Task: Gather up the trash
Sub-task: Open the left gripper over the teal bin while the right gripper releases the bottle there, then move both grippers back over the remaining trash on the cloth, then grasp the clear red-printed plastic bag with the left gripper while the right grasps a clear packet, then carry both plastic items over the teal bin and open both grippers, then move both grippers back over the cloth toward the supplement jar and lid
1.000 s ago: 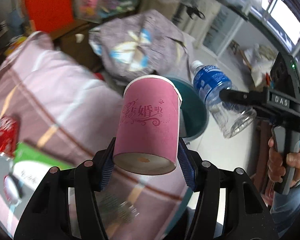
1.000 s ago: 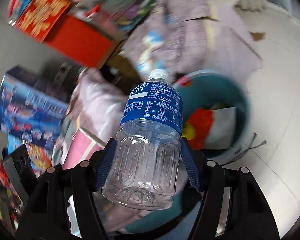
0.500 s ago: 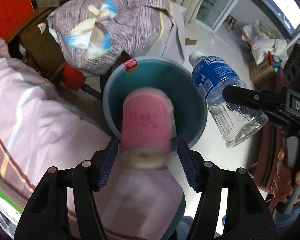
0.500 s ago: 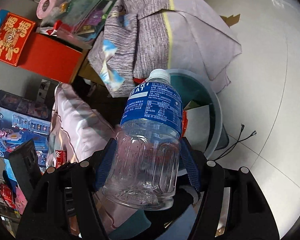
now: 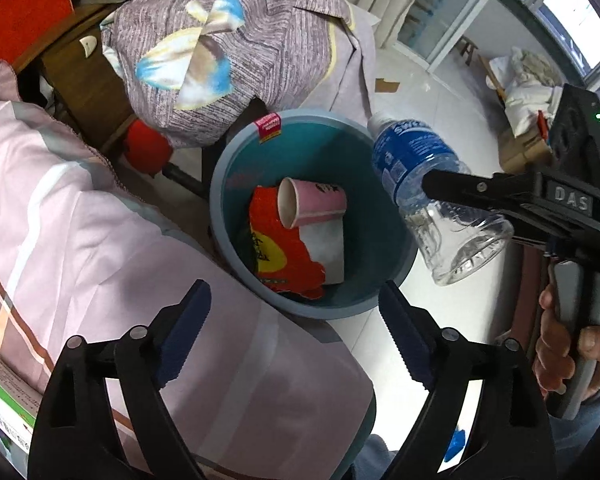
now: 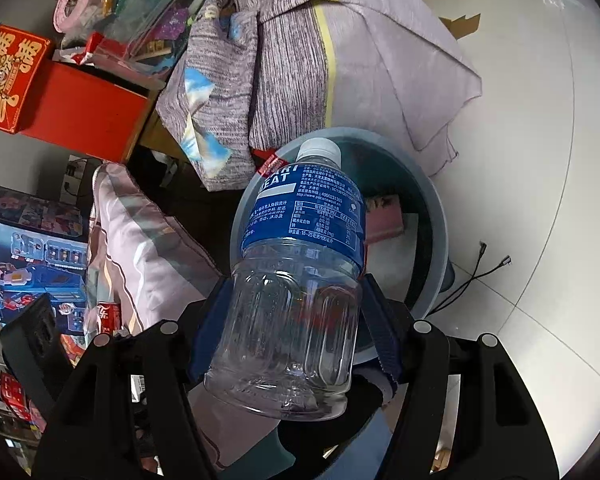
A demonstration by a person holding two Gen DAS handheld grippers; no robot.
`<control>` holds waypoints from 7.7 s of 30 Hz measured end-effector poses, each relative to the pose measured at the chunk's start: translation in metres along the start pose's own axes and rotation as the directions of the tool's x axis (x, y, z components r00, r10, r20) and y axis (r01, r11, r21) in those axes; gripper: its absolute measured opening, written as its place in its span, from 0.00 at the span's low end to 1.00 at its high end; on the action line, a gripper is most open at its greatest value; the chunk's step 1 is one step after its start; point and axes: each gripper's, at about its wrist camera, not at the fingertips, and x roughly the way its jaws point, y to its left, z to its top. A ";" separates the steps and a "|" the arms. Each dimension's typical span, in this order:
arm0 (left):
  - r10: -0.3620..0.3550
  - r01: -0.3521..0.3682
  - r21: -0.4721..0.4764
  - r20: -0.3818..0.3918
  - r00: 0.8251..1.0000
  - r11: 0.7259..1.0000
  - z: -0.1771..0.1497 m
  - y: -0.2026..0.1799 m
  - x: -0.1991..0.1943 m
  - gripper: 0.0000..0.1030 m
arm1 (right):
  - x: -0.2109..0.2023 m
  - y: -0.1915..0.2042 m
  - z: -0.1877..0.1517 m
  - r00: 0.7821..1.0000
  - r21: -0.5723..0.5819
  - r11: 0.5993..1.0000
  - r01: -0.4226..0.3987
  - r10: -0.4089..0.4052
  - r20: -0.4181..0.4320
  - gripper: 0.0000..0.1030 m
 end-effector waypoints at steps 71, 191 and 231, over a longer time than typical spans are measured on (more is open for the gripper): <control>0.209 -0.116 -0.441 0.168 0.963 0.890 -0.309 0.222 -0.188 0.94 | 0.053 0.237 -0.235 0.962 -0.442 0.897 0.011 -0.130 -0.239 0.78; -0.020 0.022 -0.046 0.043 0.999 0.999 0.018 0.002 -0.008 0.34 | -0.031 0.006 -0.018 0.996 -0.054 0.998 0.032 -0.027 0.086 0.20; 0.021 -0.005 -0.158 0.101 0.995 0.987 -0.035 0.041 -0.044 0.92 | 0.014 0.060 -0.032 0.992 -0.121 0.985 0.120 -0.124 -0.028 0.74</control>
